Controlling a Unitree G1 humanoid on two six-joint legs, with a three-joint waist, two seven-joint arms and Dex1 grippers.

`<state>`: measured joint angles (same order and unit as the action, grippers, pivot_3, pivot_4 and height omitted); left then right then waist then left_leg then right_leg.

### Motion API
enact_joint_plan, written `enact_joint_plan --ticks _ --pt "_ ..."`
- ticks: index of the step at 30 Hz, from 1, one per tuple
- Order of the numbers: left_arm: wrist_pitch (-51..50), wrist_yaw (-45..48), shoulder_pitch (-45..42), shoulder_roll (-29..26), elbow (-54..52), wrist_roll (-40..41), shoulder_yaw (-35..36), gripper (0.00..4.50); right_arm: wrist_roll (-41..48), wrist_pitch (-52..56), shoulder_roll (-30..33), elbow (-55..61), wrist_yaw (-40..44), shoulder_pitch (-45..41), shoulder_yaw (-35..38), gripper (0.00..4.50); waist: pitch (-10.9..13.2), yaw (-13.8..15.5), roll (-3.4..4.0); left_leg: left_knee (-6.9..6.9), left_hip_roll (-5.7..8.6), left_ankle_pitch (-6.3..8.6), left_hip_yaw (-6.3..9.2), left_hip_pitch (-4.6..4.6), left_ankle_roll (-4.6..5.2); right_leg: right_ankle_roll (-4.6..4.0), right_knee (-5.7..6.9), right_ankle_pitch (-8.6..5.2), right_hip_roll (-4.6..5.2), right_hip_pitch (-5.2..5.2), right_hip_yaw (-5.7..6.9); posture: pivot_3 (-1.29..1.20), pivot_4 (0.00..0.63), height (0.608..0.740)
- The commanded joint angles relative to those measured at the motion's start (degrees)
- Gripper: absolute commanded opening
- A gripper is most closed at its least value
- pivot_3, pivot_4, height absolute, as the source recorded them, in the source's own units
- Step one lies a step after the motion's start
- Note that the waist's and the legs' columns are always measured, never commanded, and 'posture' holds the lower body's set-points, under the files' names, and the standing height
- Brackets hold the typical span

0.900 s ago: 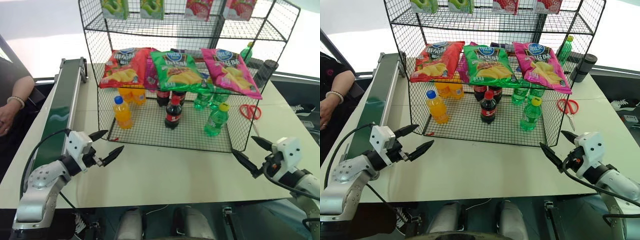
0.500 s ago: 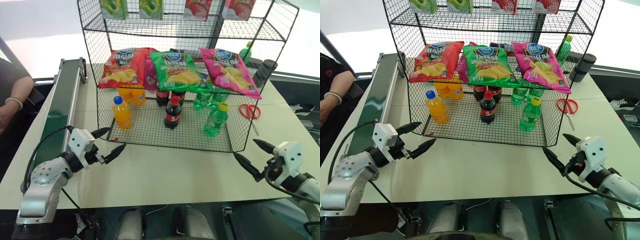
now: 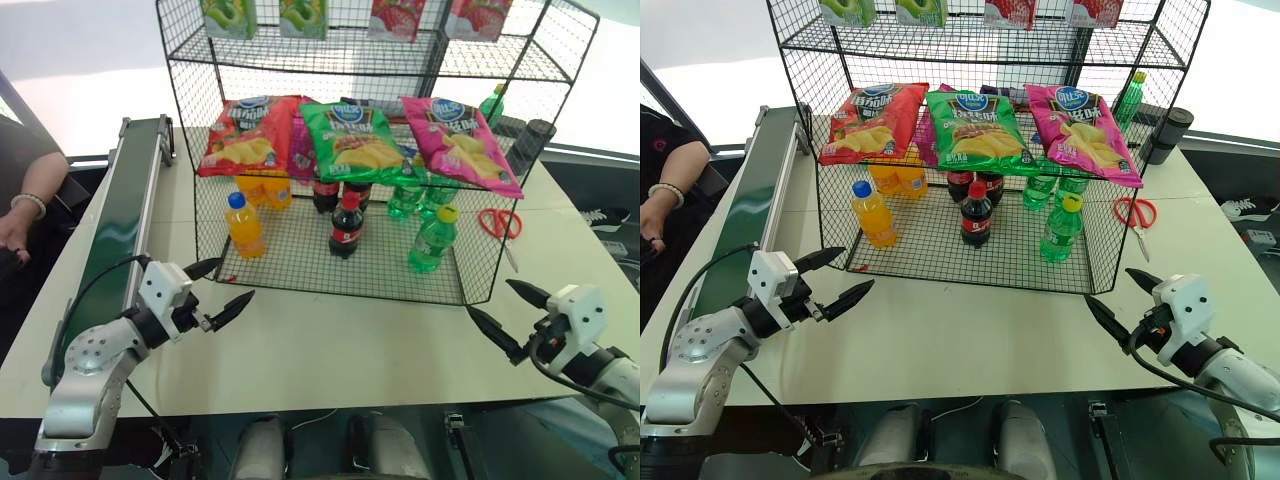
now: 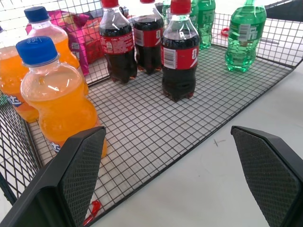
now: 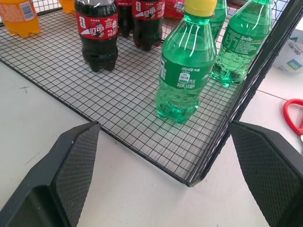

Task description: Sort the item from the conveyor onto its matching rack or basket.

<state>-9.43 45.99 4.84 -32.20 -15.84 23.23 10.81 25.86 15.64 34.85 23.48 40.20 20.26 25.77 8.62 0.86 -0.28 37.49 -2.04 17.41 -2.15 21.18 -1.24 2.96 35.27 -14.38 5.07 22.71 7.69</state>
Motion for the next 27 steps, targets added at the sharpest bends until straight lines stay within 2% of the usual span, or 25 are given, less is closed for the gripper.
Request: enact_joint_plan --ticks 1,27 --pt "1.32 -0.12 -0.39 0.11 -0.91 0.71 0.92 4.5 0.97 0.46 0.76 2.84 -0.62 -0.4 1.92 4.49 0.0 0.0 0.0 0.0 0.0 0.0 0.0 0.0 0.0 0.0 0.0 0.0 0.0 0.0 0.0 0.0 0.15 0.735" --pt "0.53 0.04 -1.99 1.43 -1.29 1.53 -0.39 4.5 0.1 -2.78 0.16 -0.23 0.63 -0.07 2.81 4.49 -0.03 -0.01 -0.01 0.02 0.0 0.0 0.0 -0.02 0.0 0.0 0.02 0.0 0.0 -0.02 0.0 0.0 0.15 0.735"
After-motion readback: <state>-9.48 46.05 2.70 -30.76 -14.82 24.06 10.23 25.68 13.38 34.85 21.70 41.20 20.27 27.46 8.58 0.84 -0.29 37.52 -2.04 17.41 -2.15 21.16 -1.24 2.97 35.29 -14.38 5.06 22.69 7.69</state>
